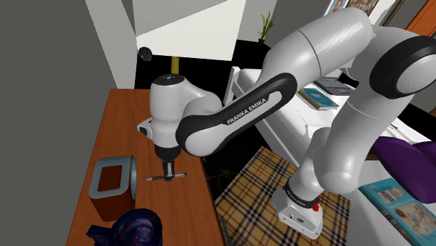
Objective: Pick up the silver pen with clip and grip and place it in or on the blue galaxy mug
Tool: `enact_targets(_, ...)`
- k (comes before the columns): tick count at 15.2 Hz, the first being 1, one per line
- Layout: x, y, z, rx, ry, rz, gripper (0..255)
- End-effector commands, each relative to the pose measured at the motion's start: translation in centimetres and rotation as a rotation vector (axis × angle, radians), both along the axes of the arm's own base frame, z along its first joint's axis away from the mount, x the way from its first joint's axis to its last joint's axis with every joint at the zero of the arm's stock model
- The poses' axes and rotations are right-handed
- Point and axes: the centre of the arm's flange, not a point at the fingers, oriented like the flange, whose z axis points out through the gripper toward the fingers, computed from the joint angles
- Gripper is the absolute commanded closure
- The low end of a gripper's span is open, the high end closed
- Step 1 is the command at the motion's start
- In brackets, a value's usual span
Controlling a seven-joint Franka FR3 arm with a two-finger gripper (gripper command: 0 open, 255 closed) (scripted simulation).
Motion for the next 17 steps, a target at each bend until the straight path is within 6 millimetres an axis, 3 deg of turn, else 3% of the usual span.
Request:
enact_targets(1,-0.2,0.1,-0.3,-0.002,0.006,0.004,255)
enact_targets(4,-0.2,0.1,-0.2,-0.002,0.006,0.004,255)
enact_targets(17,-0.2,0.1,6.7,-0.002,0.006,0.004,255)
